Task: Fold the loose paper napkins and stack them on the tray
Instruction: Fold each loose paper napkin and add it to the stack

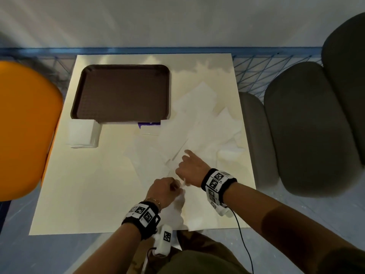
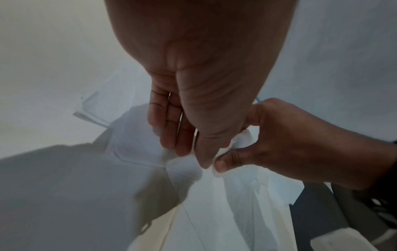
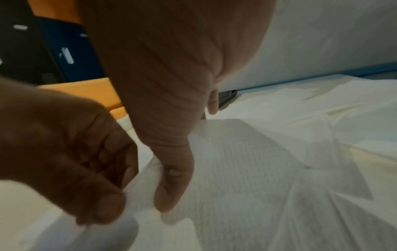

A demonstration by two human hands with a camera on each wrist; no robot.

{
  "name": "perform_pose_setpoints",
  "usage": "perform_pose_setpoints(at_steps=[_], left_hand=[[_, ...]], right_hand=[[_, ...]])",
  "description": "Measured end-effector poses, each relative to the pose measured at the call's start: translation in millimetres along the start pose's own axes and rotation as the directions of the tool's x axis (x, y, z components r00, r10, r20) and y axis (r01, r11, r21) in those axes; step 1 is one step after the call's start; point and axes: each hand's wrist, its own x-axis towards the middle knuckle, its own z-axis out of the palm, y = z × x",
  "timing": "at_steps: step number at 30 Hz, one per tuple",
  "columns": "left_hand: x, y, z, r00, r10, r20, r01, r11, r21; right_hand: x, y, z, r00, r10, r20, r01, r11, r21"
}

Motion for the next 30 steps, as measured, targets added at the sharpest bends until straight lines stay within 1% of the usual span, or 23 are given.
perform_pose_setpoints(at_steps=[2, 4, 6, 8, 9, 10, 11, 12, 13, 16, 17, 18, 19, 21, 23, 26, 28, 29, 30], left_hand=[[-4.0, -2.1, -6.0, 0.999, -0.014, -0.047, 0.011, 0.998, -0.065], [-9.6, -3.9, -15.4, 0.994, -0.013, -0.105, -0.001, 0.991, -0.130], [-18.3, -3.8, -30.9, 0.986, -0.016, -0.165, -0.022, 0.974, -0.227], [-28.2, -3.1, -48.6, 0.977, -0.047, -0.209, -0.040, 0.919, -0.392], [-33.4, -1.2, -58.6, 0.972, -0.074, -0.222, -0.050, 0.862, -0.505], [-40.0, 2.4, -68.5, 0.971, -0.095, -0.217, -0.068, 0.767, -0.639], [-46.6, 7.4, -77.6, 0.976, -0.100, -0.195, -0.085, 0.648, -0.757], [-52.0, 12.2, -84.9, 0.980, -0.092, -0.179, -0.102, 0.537, -0.837], [-55.6, 15.2, -90.6, 0.981, -0.086, -0.174, -0.115, 0.461, -0.880], [-60.8, 20.9, -103.2, 0.979, -0.086, -0.183, -0.141, 0.354, -0.924], [-61.0, 22.1, -106.9, 0.979, -0.097, -0.182, -0.144, 0.310, -0.940], [-61.5, 23.7, -111.7, 0.976, -0.116, -0.186, -0.149, 0.270, -0.951], [-62.4, 25.3, -116.6, 0.971, -0.133, -0.199, -0.162, 0.244, -0.956], [-64.9, 27.3, -126.0, 0.966, -0.121, -0.229, -0.200, 0.212, -0.957], [-68.3, 27.9, -132.7, 0.968, -0.095, -0.232, -0.209, 0.201, -0.957], [-71.2, 26.6, -137.0, 0.981, -0.040, -0.190, -0.177, 0.217, -0.960], [-72.9, 20.7, -140.8, 0.985, 0.003, -0.173, -0.170, 0.221, -0.960], [-73.9, 22.6, -140.3, 0.984, 0.002, -0.176, -0.172, 0.219, -0.960], [-74.2, 24.2, -141.2, 0.983, -0.025, -0.184, -0.174, 0.215, -0.961]], right_hand=[[-0.6, 6.4, -8.7, 0.998, 0.053, -0.036, -0.049, 0.991, 0.125], [-3.7, 14.0, -20.9, 0.991, 0.110, -0.070, -0.085, 0.952, 0.294], [-9.8, 21.5, -37.6, 0.982, 0.168, -0.090, -0.107, 0.876, 0.470], [-18.8, 28.3, -57.0, 0.968, 0.228, -0.108, -0.114, 0.776, 0.620], [-23.6, 31.5, -67.7, 0.961, 0.255, -0.107, -0.112, 0.712, 0.693], [-28.8, 34.2, -78.8, 0.956, 0.277, -0.099, -0.105, 0.635, 0.766], [-33.9, 36.4, -89.6, 0.951, 0.295, -0.099, -0.087, 0.557, 0.826], [-38.1, 37.9, -98.9, 0.943, 0.315, -0.111, -0.061, 0.489, 0.870], [-40.9, 39.0, -105.7, 0.931, 0.343, -0.127, -0.033, 0.425, 0.905], [-47.1, 39.7, -118.4, 0.903, 0.410, -0.131, 0.050, 0.202, 0.978], [-49.7, 39.8, -120.3, 0.904, 0.409, -0.120, 0.068, 0.140, 0.988], [-52.8, 40.4, -122.0, 0.916, 0.388, -0.104, 0.071, 0.099, 0.993], [-56.4, 41.0, -123.6, 0.931, 0.355, -0.085, 0.062, 0.077, 0.995], [-63.0, 42.0, -123.6, 0.954, 0.295, -0.052, 0.035, 0.065, 0.997], [-67.3, 40.8, -120.9, 0.962, 0.269, -0.041, 0.035, 0.026, 0.999], [-69.5, 33.1, -119.5, 0.949, 0.313, -0.043, 0.064, -0.058, 0.996], [-66.2, 24.8, -123.2, 0.936, 0.347, -0.060, 0.097, -0.091, 0.991], [-68.0, 23.5, -122.5, 0.931, 0.359, -0.065, 0.109, -0.104, 0.989], [-69.3, 22.5, -122.6, 0.927, 0.369, -0.073, 0.122, -0.110, 0.986]])
